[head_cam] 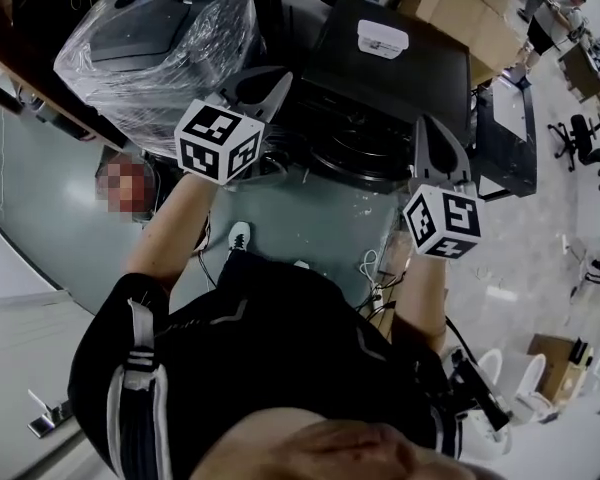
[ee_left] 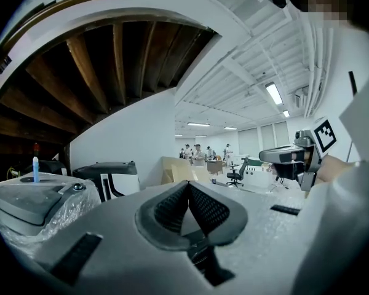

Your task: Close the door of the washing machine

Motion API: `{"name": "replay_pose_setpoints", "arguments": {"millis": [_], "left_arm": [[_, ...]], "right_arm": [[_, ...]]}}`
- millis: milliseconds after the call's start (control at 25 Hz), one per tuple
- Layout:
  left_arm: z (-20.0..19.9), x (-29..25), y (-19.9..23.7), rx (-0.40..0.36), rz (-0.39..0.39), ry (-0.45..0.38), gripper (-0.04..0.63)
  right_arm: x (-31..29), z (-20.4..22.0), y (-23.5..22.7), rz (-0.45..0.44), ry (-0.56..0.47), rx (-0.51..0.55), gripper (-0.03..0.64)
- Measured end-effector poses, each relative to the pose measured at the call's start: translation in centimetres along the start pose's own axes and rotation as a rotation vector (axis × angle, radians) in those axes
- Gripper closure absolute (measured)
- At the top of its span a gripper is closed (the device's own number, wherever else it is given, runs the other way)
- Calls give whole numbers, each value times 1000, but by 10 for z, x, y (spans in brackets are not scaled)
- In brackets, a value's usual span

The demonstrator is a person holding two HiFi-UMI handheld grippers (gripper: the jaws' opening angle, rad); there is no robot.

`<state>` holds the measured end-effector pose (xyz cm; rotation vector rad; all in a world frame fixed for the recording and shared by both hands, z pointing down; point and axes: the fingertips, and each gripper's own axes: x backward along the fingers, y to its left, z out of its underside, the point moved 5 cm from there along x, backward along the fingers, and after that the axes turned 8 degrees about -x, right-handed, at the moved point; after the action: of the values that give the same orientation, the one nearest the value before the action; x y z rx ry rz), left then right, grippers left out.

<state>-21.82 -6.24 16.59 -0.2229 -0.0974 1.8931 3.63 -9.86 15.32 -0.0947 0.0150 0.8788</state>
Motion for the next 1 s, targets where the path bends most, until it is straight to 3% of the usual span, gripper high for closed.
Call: {"name": "replay_pose_setpoints", "arguments": {"millis": [160, 400, 680, 1000], "left_arm": [[15, -6, 27, 12, 55, 2, 591], [36, -18, 69, -49, 140, 41, 590], [66, -19, 115, -25, 194, 77, 591], [125, -28, 152, -40, 285, 165, 591]], "right_arm": [[-20, 4, 16, 30, 21, -3, 612], [-54, 2, 38, 69, 31, 12, 612], [-89, 12, 65, 118, 53, 1, 612], [-122, 37, 95, 166, 103, -13, 612]]}}
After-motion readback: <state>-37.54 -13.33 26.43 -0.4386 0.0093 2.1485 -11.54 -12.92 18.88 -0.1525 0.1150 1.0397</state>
